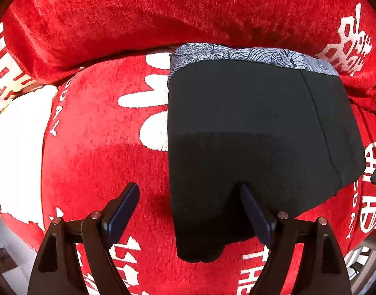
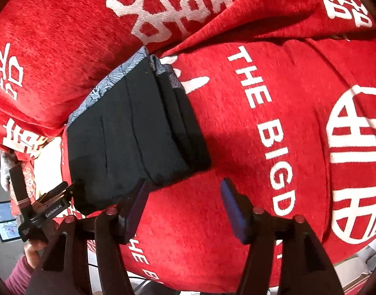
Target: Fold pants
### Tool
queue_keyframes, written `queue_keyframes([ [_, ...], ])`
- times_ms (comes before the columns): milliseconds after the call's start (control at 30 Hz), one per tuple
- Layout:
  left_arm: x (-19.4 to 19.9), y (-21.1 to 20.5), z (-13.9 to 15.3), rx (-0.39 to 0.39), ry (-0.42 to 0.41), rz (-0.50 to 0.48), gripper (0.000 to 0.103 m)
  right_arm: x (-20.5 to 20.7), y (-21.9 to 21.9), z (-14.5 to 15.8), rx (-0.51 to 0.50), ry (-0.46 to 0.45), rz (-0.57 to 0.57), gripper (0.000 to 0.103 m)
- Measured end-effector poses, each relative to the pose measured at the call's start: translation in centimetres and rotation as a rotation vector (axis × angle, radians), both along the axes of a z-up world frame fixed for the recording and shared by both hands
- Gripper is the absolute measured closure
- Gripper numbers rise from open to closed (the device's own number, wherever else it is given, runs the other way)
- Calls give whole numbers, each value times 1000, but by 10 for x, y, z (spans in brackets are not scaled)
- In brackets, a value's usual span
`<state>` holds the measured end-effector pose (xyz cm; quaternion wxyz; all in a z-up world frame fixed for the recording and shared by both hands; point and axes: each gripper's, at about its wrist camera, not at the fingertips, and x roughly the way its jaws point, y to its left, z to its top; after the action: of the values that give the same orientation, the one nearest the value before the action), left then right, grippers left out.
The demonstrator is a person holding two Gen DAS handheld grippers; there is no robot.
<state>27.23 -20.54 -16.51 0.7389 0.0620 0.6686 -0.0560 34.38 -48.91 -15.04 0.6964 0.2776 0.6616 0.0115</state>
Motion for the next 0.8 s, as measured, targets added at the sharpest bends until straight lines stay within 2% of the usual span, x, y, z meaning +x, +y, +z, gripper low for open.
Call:
queue_keyframes([
  [267, 9, -3, -3, -3, 14, -9, 18, 14, -2, -6, -4, 8, 16, 29],
  [367, 14, -1, -4, -31, 27, -11, 18, 16, -3, -7, 1, 12, 17, 29],
  [567, 36, 21, -4, -184, 47, 27, 18, 27, -7, -12, 49, -11, 58, 29],
  [667, 47, 27, -14, -248, 98, 4, 18, 34, -10, -22, 154, -27, 77, 27],
  [800, 57, 30, -30, -329, 162, -35, 18, 48, -11, -36, 205, -16, 125, 27],
])
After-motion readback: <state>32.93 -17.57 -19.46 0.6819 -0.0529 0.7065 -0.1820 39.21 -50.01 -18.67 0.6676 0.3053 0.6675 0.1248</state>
